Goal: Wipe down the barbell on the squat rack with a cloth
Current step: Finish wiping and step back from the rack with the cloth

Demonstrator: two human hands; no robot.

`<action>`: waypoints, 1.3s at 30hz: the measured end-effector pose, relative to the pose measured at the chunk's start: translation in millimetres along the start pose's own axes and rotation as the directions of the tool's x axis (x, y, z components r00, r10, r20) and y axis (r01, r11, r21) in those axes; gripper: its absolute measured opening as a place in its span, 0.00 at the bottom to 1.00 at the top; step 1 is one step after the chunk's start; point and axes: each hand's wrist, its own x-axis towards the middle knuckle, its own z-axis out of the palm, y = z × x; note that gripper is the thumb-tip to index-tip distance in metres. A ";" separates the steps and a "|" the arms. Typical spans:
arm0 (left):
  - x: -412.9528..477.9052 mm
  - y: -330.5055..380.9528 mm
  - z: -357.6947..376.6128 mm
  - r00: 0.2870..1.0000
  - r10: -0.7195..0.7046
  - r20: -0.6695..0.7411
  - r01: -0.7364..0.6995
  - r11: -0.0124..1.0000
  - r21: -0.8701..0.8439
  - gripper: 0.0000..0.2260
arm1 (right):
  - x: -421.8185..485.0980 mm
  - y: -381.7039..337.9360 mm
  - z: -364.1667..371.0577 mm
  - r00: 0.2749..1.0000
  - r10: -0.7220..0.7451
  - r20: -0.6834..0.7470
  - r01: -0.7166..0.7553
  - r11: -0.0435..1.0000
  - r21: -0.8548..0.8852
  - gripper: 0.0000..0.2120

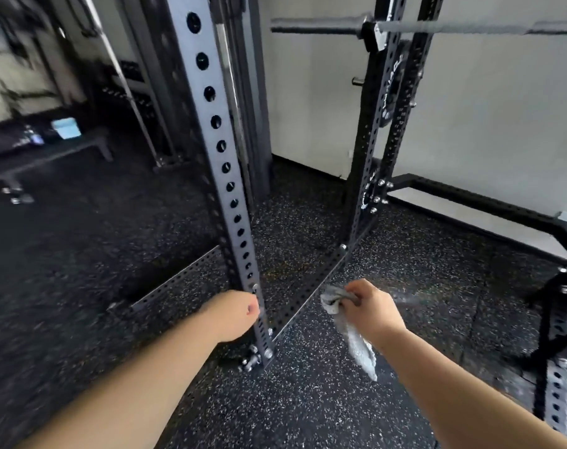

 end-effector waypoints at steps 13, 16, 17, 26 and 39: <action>-36.0 -153.8 23.3 0.942 -0.331 -0.052 0.326 0.941 -0.087 0.09 | 41.9 -119.2 144.1 0.942 -0.138 0.305 0.152 0.988 -0.024 0.04; -16.3 -172.4 24.8 0.945 -0.324 -0.032 0.321 0.944 -0.084 0.11 | 59.8 -138.7 172.7 0.928 -0.171 0.331 0.199 0.978 -0.054 0.05; -7.2 -179.7 26.6 0.950 -0.312 -0.026 0.308 0.948 -0.084 0.11 | 67.1 -143.1 183.9 0.925 -0.172 0.339 0.205 0.977 -0.061 0.05; 84.4 -244.4 56.4 0.966 -0.250 0.066 0.256 0.960 -0.116 0.15 | 137.5 -158.8 291.2 0.882 -0.077 0.465 0.180 0.967 -0.181 0.09; 167.6 -297.1 99.7 0.942 -0.243 0.232 0.285 0.944 -0.167 0.15 | 190.9 -158.1 393.8 0.857 0.053 0.513 0.200 0.883 -0.424 0.22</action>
